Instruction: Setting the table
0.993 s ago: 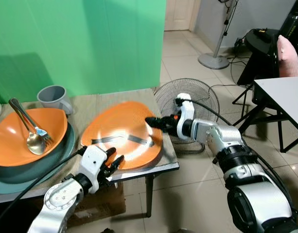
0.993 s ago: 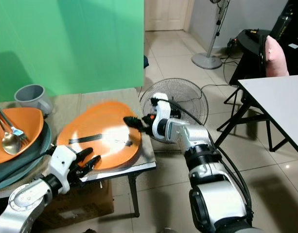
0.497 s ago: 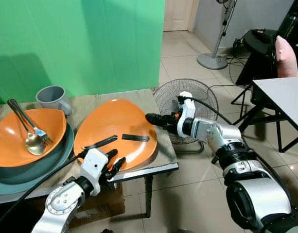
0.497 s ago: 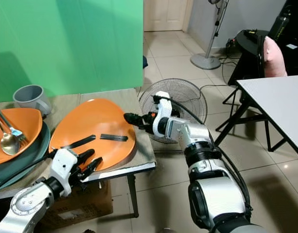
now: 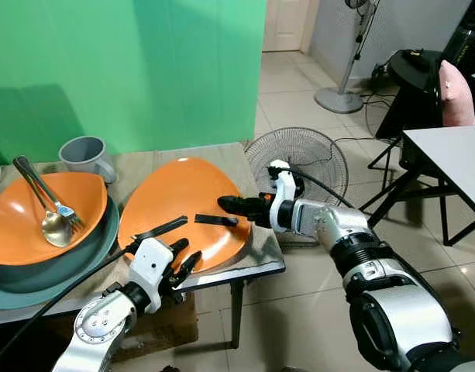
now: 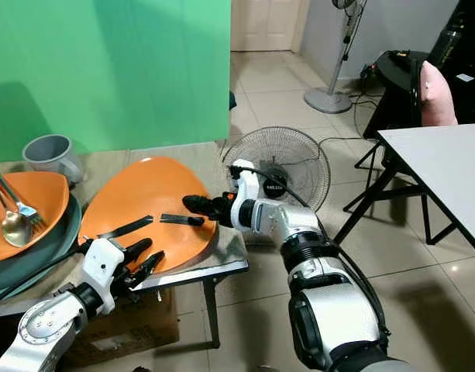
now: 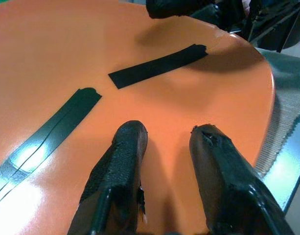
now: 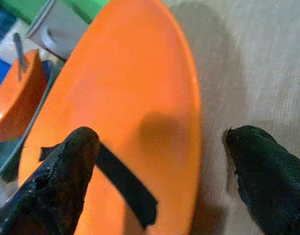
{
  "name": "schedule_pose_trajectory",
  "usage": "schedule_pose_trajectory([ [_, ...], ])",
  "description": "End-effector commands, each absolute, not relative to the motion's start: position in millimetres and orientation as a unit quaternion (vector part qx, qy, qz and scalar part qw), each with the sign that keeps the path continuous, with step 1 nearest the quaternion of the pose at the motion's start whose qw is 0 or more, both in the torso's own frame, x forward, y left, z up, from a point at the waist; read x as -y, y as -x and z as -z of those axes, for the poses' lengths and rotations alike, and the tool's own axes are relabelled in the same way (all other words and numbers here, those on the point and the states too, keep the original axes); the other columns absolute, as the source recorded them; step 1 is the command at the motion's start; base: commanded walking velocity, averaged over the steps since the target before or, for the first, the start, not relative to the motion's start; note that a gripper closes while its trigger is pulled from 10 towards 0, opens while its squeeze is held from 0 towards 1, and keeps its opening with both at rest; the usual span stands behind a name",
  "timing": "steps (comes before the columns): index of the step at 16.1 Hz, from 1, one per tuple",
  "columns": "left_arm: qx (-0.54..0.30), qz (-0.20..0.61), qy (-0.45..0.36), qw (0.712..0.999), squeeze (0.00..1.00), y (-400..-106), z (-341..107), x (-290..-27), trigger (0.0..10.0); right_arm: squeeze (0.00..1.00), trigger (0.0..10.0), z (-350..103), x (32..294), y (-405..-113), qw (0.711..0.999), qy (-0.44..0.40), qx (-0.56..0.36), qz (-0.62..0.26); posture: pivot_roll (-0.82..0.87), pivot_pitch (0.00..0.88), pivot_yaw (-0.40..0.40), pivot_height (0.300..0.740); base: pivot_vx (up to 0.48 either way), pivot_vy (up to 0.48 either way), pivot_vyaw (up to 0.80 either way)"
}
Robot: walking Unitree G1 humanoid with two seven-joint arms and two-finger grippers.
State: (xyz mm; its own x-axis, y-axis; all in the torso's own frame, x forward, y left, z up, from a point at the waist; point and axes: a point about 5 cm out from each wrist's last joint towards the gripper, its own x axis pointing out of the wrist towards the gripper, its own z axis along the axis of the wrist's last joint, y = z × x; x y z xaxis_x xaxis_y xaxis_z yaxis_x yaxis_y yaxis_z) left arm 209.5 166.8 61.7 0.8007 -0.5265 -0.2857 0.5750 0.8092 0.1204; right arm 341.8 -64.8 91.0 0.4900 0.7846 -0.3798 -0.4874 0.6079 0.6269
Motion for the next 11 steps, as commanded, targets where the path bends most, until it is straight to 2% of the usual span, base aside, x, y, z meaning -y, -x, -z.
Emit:
schedule_pose_trajectory([
  [1, -0.173, 0.309, -0.096, 0.93, 0.0, -197.0, -41.5, -163.3, 10.0, 0.0, 10.0, -92.6, 61.6, -341.6, 0.823, -0.243, -0.335, -0.389, -0.07, 0.0, -0.043, 0.74, 0.0, 0.0, 0.0],
  [3, -0.172, 0.311, -0.096, 0.93, 0.0, -197.1, -41.6, -162.9, 10.0, 0.0, 10.0, -95.5, 59.8, -339.9, 0.802, -0.285, -0.334, -0.404, -0.07, 0.0, -0.043, 0.74, 0.0, 0.0, 0.0],
  [4, -0.171, 0.311, -0.096, 0.93, 0.0, -197.3, -41.5, -162.7, 10.0, 0.0, 6.9, -96.6, 59.4, -338.9, 0.793, -0.298, -0.333, -0.413, -0.08, 0.0, -0.041, 0.74, 0.0, 0.0, 0.0],
  [6, -0.171, 0.314, -0.096, 0.929, 0.0, -198.1, -41.4, -162.2, 10.0, 0.0, 0.0, -96.5, 58.8, -335.3, 0.777, -0.302, -0.34, -0.435, -0.08, 0.0, -0.038, 0.74, 0.0, 0.0, 0.0],
  [7, -0.17, 0.315, -0.097, 0.929, 0.0, -198.6, -41.4, -162.2, 10.0, 0.0, 0.0, -93.7, 58.2, -332.0, 0.769, -0.296, -0.352, -0.445, -0.08, 0.0, -0.036, 0.74, 0.0, 0.0, 0.0],
  [11, -0.169, 0.318, -0.1, 0.928, 0.0, -199.1, -41.6, -162.0, 10.0, 0.0, 0.0, -83.0, 56.4, -325.5, 0.769, -0.271, -0.372, -0.444, -0.08, 0.0, -0.037, 0.74, 0.0, 0.0, 0.0],
])
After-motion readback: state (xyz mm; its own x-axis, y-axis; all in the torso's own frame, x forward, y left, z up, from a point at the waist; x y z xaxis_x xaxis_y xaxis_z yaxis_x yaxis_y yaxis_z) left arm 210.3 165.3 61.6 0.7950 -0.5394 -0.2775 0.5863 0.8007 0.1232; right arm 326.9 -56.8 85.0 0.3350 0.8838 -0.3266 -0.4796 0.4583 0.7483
